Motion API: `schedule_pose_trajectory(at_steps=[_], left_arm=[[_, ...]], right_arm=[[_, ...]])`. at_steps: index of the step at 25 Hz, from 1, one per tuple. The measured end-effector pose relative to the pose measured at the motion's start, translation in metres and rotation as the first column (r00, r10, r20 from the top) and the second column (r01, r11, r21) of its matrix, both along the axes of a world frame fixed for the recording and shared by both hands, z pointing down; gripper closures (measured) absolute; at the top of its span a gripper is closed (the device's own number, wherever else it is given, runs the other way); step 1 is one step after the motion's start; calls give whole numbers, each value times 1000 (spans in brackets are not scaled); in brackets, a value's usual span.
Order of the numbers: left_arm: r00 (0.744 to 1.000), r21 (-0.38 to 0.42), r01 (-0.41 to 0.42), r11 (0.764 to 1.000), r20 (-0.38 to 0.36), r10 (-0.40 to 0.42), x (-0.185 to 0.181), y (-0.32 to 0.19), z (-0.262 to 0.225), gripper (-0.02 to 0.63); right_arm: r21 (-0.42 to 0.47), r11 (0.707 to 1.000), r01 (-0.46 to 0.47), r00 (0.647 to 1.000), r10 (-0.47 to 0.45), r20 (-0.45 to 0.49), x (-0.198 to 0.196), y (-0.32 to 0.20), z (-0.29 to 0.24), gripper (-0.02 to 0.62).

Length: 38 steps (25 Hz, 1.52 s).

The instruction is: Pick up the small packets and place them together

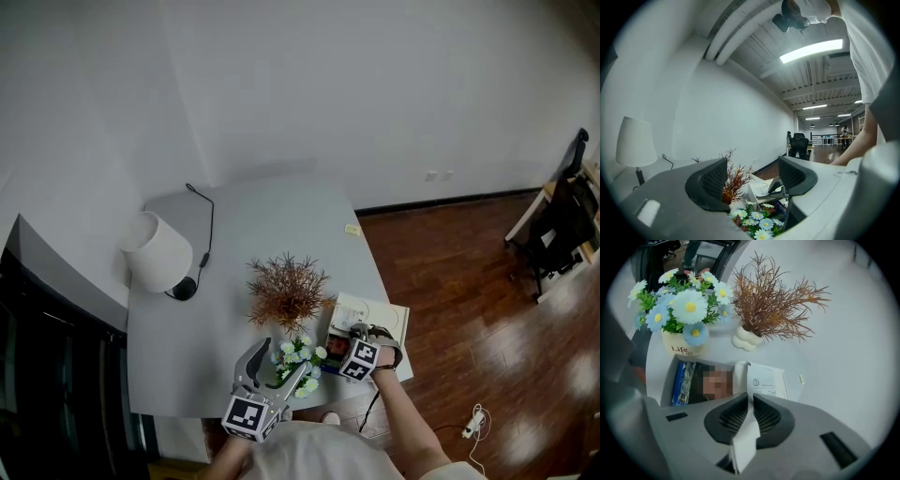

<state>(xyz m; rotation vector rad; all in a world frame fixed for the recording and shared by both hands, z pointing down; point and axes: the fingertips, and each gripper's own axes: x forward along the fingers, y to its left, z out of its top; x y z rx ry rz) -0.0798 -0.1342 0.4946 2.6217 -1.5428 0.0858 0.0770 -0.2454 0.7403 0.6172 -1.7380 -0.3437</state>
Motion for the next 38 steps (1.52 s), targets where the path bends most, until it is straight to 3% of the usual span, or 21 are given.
schedule_pose_trajectory(at_steps=[3,4,5,6,10,12,13,14,16,19,22,23,24,25,28,34,38], left_arm=[[1000,2,-3,1000,-5,3,1,-1,-1,275],[1000,1,-4,1000,-8,4,1,-1,-1,275],[1000,-1,-6,1000,-10,6,1,-2,-1,275],[1000,-2,-8,1000,-11,8,1,-2,-1,275],[999,1,-28,1000,-18,28,7,-3,-1,275],[998,5,-51,999,-31,51,14,-4,-4,275],[997,6,-63,998,-36,63,17,-5,-5,279],[996,8,-75,997,-39,75,20,-6,-6,279],[994,16,-99,995,-40,100,25,-8,-6,279],[989,26,-137,990,-49,138,37,-11,-7,279],[985,35,-165,986,-54,166,43,-16,-9,280],[984,38,-167,985,-55,169,43,-17,-10,280],[984,42,-169,985,-58,171,44,-17,-12,281],[983,46,-171,984,-63,174,45,-18,-14,281],[980,55,-179,982,-77,183,49,-17,-17,281],[976,43,-194,980,-88,197,58,-12,-14,281],[976,19,-215,976,-25,216,66,-7,-6,302]], right_arm=[[11,1000,-13,1000,13,17,5,0,3,540],[-1,1000,-14,999,14,30,4,1,4,495],[-13,1000,-12,999,13,39,2,2,4,329],[-16,1000,-11,999,12,41,0,2,3,213],[69,996,-52,995,46,92,4,3,-28,210],[109,988,-107,975,83,207,5,10,-61,212],[122,982,-147,949,104,299,5,14,-81,212],[124,973,-194,905,128,407,5,19,-102,212],[97,952,-292,762,170,625,10,33,-144,219],[27,907,-420,487,200,850,32,57,-194,249],[-81,851,-519,168,194,967,57,77,-228,250],[-98,833,-545,107,185,977,64,83,-234,250],[-96,815,-571,90,178,980,71,90,-237,250],[-81,798,-597,102,175,979,77,97,-237,250],[-38,772,-634,171,188,967,86,114,-233,250],[-27,784,-621,225,210,951,86,127,-226,250],[-15,800,-600,256,210,944,83,126,-226,250]])
